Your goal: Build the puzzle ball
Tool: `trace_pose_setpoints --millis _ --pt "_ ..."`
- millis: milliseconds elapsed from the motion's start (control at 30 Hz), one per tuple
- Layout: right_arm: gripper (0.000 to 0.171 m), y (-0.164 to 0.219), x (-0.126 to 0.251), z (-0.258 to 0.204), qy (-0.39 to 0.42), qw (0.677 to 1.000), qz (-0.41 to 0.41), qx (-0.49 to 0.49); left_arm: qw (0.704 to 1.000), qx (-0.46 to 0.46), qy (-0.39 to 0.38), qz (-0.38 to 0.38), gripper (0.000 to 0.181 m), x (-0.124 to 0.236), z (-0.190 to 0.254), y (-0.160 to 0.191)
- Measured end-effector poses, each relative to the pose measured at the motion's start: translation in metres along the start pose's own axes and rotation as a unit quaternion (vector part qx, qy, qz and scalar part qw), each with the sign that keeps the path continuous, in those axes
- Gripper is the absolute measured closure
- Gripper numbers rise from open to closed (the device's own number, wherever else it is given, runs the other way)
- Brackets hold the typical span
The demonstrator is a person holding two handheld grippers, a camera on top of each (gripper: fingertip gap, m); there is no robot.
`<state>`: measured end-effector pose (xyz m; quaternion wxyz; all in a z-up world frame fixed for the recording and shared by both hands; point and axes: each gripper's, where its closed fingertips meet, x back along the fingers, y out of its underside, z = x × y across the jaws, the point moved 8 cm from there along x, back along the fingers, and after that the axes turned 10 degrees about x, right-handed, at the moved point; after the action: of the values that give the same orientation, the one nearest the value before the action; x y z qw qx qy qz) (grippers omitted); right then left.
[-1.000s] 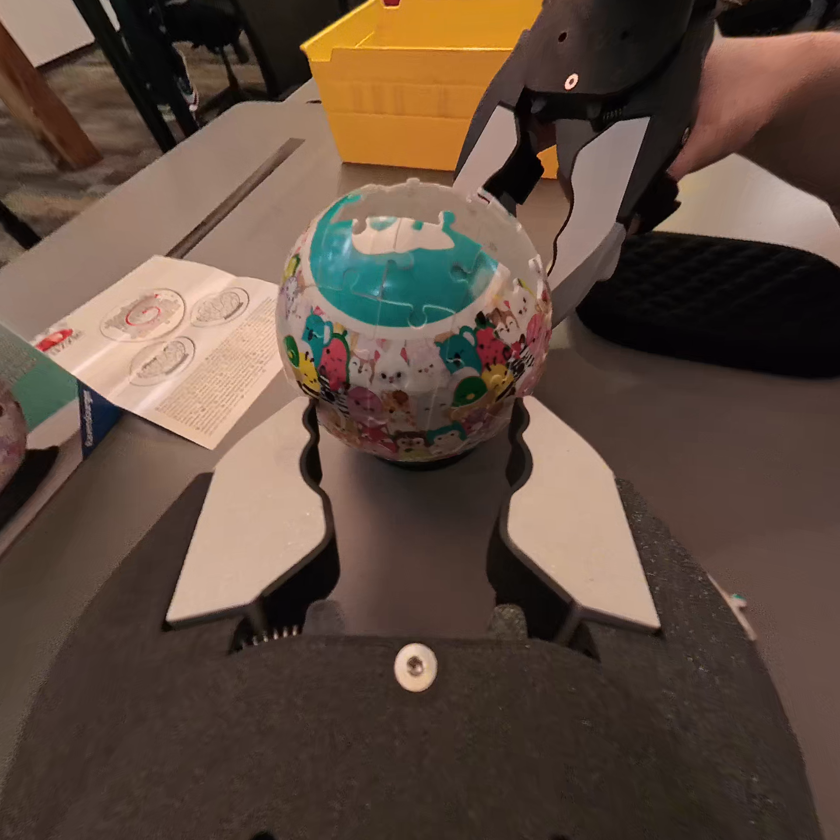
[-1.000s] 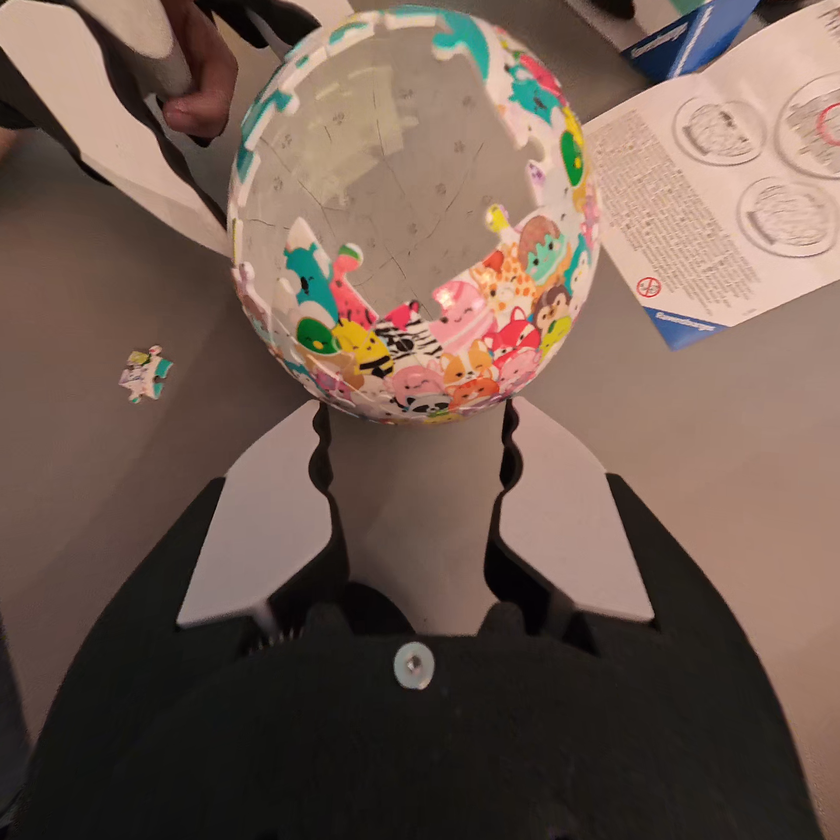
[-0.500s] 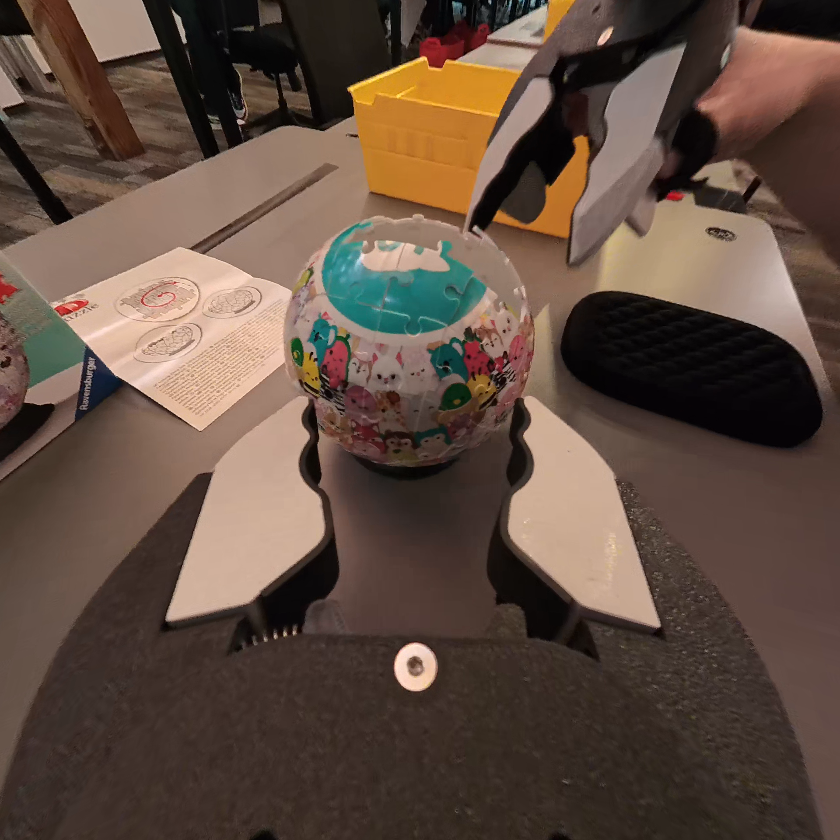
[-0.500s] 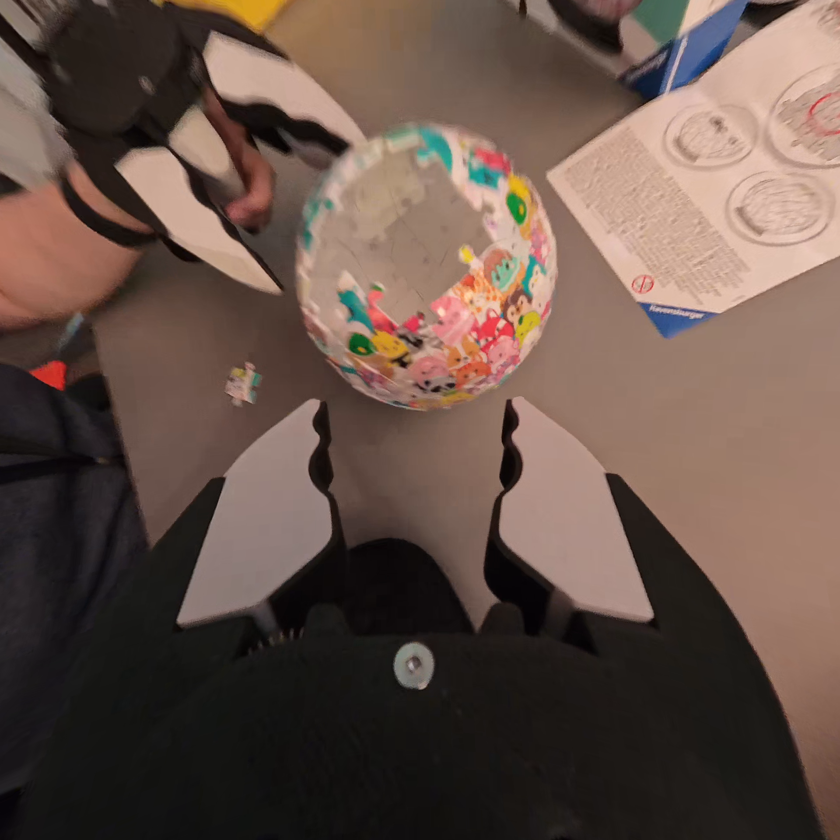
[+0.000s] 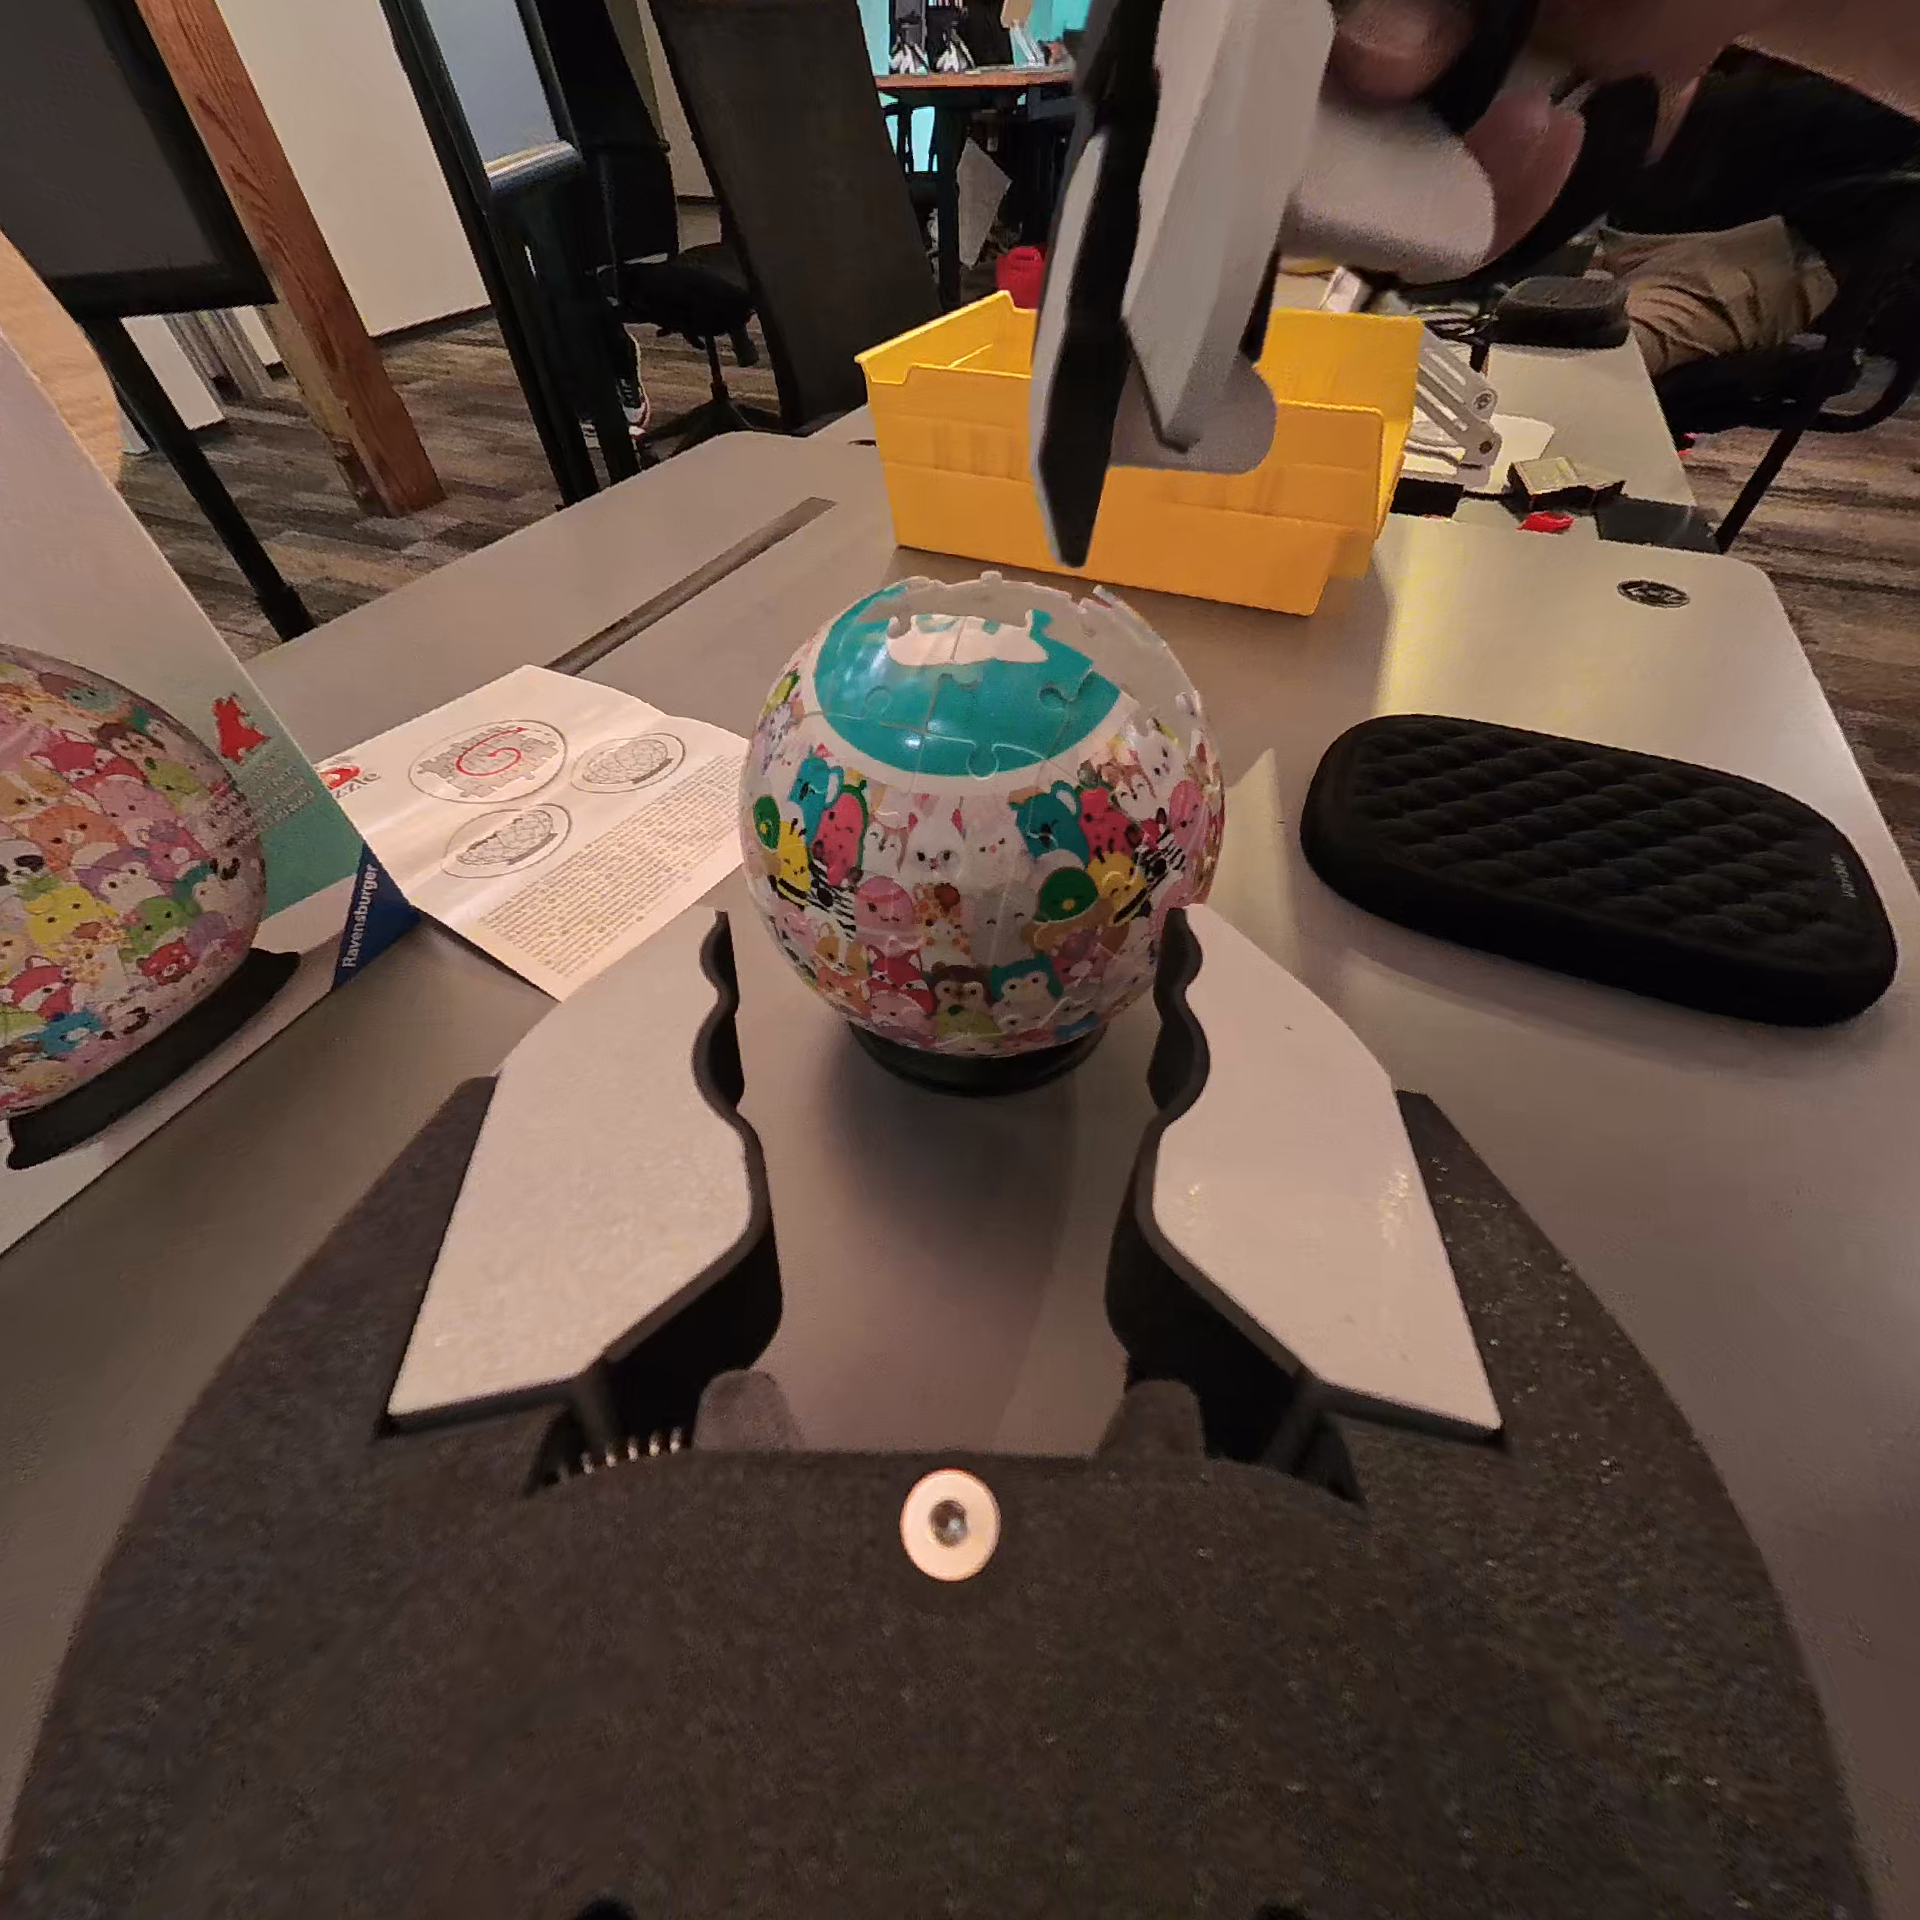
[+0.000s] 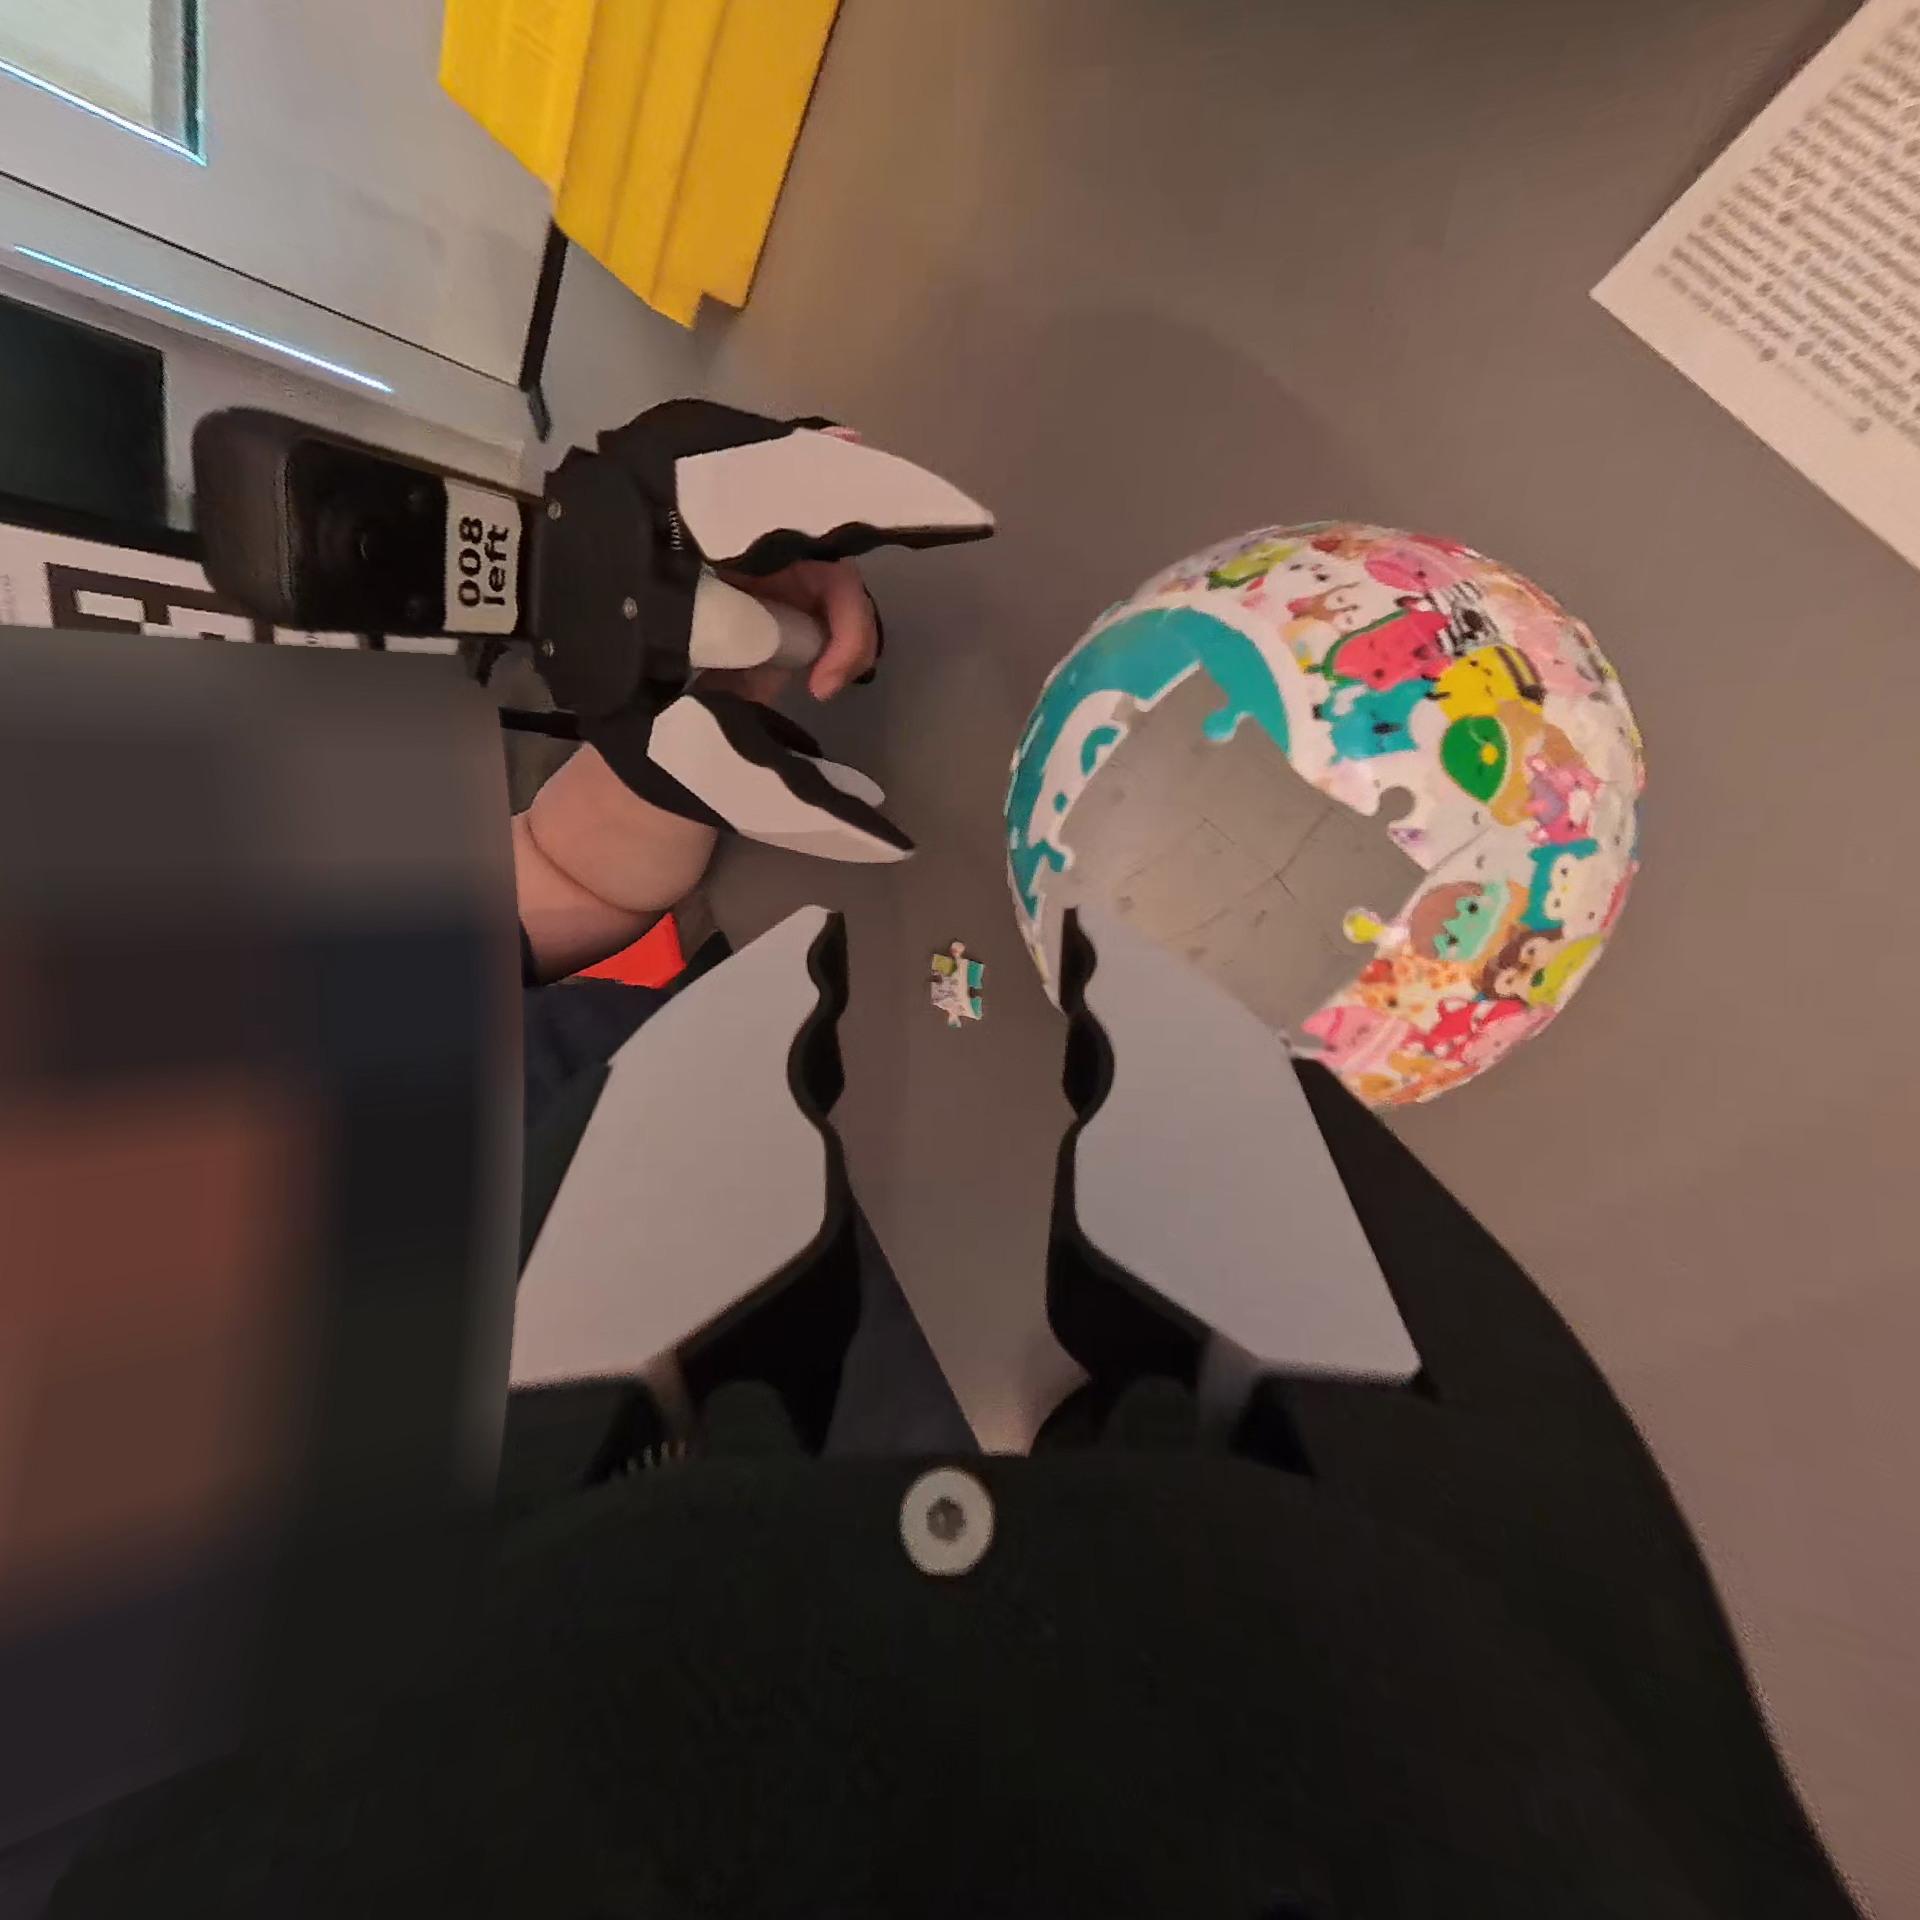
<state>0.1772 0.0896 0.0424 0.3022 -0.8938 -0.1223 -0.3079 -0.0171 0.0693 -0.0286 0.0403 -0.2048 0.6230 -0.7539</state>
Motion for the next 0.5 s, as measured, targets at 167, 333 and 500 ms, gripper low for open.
trace_pose_setpoints --millis 167,333,500 --pt "0.135 -0.008 -0.014 0.007 0.005 0.999 -0.04 -0.008 1.0 -0.017 -0.008 0.005 0.104 0.005 0.002 -0.004" --pt "0.14 -0.008 -0.026 0.014 0.011 0.998 -0.066 -0.01 0.999 -0.03 -0.012 0.009 0.105 0.008 0.003 -0.006" --pt "0.152 -0.006 -0.034 0.019 -0.029 0.995 -0.085 -0.035 0.999 -0.049 -0.019 0.01 0.105 0.009 0.006 -0.008"
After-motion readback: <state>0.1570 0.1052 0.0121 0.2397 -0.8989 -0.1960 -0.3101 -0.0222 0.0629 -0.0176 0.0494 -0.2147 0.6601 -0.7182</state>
